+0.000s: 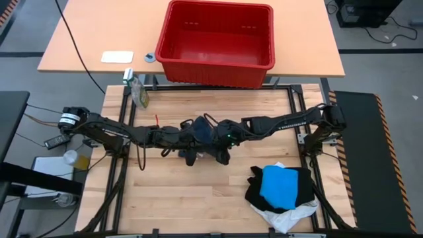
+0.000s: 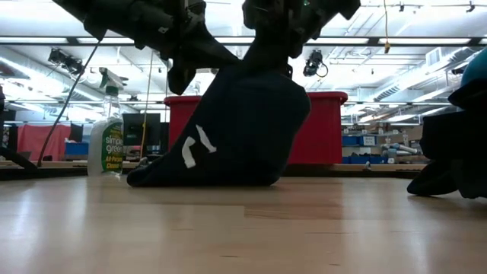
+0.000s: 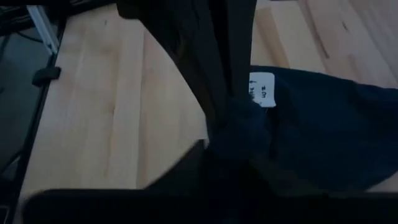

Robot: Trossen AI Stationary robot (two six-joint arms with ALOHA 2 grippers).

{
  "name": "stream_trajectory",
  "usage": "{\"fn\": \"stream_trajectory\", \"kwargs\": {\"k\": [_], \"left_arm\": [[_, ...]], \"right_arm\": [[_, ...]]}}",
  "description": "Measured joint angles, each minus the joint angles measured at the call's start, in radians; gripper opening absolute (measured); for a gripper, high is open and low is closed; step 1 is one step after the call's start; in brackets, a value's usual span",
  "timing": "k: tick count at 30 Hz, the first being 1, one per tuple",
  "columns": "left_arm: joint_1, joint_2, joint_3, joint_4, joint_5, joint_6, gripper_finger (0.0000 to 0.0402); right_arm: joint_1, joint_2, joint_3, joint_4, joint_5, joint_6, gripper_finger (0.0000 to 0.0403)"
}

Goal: Fold laundry
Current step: Fold the dark blue shorts

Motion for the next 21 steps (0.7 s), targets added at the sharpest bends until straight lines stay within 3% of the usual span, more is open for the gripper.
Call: {"fn": "stream_trajectory", "kwargs": {"k": [3,8,14,17,21], "left_arm": [[0.0,0.0,0.0,-0.003,0.0,-0.002,0.0014],[0.008,-0.015,0.001,-0.095,-0.001,-0.017,0.0105],[0.012,-0.064,0.0,-0.222,-0.001,-0.011,0.0233],[-0.013,-0.104,0.002,-0.38,-0.004,0.026,0.0263],[-0.074,-0.095,-0.002,-0.592,-0.065,0.099,0.0271]], "right_arm": [[-0.018,0.0,0.0,-0.004,-0.044,-0.002,0.002],[-0.044,0.0,0.0,-0.015,-0.065,0.024,0.0031],[-0.06,-0.001,0.013,-0.036,-0.112,0.05,0.0016],[-0.062,-0.006,0.035,-0.049,-0.091,0.048,0.0016],[-0.075,-0.006,0.047,-0.043,-0.096,0.073,0.0016]]}}
